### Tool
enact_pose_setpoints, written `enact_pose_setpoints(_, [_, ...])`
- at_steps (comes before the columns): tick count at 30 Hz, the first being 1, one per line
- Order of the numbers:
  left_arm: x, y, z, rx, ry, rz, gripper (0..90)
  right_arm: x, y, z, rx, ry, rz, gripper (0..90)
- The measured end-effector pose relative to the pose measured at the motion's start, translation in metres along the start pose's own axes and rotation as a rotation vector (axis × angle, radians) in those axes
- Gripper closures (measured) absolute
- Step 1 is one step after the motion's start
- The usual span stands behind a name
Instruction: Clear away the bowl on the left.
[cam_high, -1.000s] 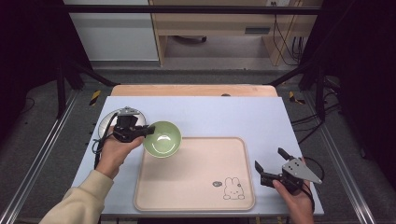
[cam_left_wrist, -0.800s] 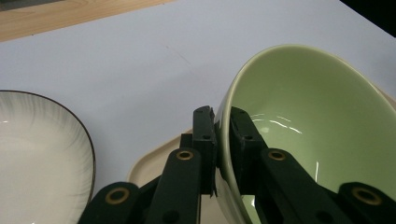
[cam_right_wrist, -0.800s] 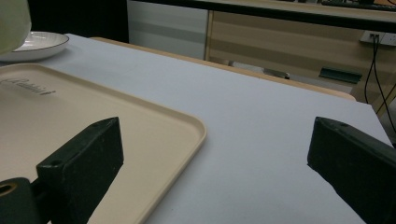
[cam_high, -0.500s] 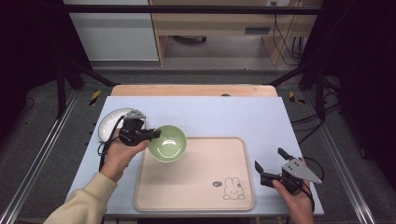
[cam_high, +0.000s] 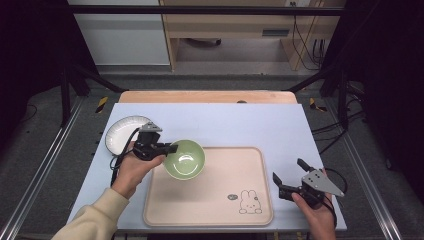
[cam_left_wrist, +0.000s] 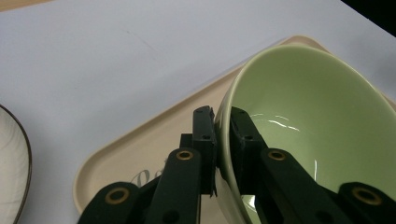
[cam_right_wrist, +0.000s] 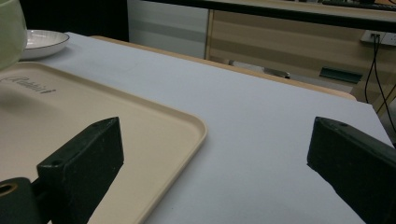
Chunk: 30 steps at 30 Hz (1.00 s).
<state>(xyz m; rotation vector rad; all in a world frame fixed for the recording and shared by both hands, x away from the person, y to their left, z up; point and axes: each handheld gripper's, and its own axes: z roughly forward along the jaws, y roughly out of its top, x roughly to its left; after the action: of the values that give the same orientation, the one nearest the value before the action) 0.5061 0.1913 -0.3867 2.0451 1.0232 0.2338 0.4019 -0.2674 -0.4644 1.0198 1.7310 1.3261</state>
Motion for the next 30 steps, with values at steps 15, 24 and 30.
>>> enact_pose_setpoints(15, [-0.01, -0.005, 0.008, 0.018, -0.039, -0.005, 82.2, 0.0, 0.0, 0.0, -0.004, 0.005, -0.005, 3.9])
enact_pose_setpoints(24, [-0.014, -0.005, 0.009, 0.008, -0.068, -0.01, 82.1, 0.001, 0.0, 0.0, 0.0, 0.004, -0.008, 3.9])
enact_pose_setpoints(30, [-0.018, -0.009, 0.012, 0.029, -0.083, -0.003, 82.2, 0.001, 0.0, 0.001, 0.001, 0.004, -0.011, 4.0])
